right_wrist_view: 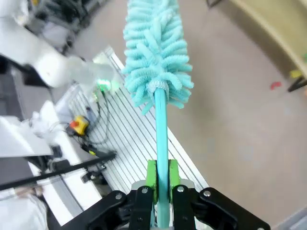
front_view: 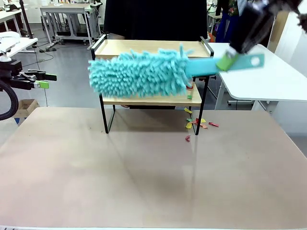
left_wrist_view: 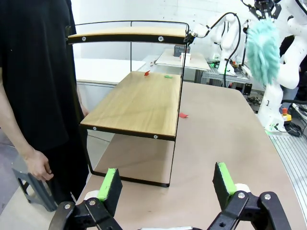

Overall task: Clean the shelf.
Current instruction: Clean the specific section of the Shelf indicated by the human with the Duster.

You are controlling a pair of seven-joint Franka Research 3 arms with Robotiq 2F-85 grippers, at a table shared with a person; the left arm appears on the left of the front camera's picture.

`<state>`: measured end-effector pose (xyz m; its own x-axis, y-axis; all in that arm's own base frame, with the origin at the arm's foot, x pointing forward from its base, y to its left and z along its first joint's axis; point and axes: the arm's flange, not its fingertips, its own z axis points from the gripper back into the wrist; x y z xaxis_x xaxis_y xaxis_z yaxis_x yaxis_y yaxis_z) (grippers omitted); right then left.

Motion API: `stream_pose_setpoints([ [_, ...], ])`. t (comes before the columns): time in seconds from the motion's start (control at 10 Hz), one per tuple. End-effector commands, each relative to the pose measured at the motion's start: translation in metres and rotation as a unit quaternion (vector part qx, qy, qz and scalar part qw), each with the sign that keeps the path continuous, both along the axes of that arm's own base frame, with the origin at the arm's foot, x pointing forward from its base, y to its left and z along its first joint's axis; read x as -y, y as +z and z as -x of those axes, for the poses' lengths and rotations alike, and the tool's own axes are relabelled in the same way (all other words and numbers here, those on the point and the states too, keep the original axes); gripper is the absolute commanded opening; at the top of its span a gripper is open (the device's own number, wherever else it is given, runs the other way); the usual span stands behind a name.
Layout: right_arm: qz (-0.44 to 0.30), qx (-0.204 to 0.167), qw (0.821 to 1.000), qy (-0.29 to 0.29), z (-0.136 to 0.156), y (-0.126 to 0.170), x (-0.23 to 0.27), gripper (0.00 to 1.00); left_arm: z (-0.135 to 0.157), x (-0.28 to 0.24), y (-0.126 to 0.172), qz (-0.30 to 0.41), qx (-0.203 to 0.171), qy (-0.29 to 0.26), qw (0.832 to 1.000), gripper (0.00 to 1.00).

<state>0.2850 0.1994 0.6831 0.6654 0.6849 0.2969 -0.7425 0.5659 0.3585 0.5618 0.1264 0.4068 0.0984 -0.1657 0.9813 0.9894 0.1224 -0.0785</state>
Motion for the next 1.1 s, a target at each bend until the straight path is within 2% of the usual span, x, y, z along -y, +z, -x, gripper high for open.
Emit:
stream_pose_setpoints([
  [0.0, 0.041, 0.016, 0.998, 0.039, 0.007, -0.033, 0.026, 0.13, 0.001, 0.001, 0.003, 0.000, 0.004, 0.000, 1.000, 1.00],
  [0.3, 0.090, -0.038, 0.993, 0.070, 0.000, -0.104, 0.061, 0.13, 0.001, 0.001, 0.003, 0.000, 0.004, 0.000, 1.000, 1.00],
  [0.5, 0.064, -0.060, 0.994, 0.071, -0.005, -0.144, 0.083, 0.13, 0.001, 0.001, 0.003, 0.000, 0.004, 0.000, 1.000, 1.00],
  [0.7, 0.055, -0.070, 0.993, 0.073, -0.007, -0.166, 0.100, 0.13, 0.001, 0.001, 0.003, 0.000, 0.004, 0.000, 1.000, 1.00],
  [0.8, 0.049, -0.065, 0.993, 0.080, -0.009, -0.168, 0.104, 0.13, 0.001, 0.001, 0.003, 0.000, 0.004, 0.000, 1.000, 1.00],
  [0.9, 0.068, -0.086, 0.992, 0.066, -0.006, -0.164, 0.090, 0.13, 0.001, 0.001, 0.003, 0.000, 0.004, 0.000, 1.000, 1.00],
  [1.0, 0.068, -0.086, 0.992, 0.066, -0.006, -0.164, 0.090, 0.13, 0.001, 0.001, 0.003, 0.000, 0.004, 0.000, 1.000, 1.00],
])
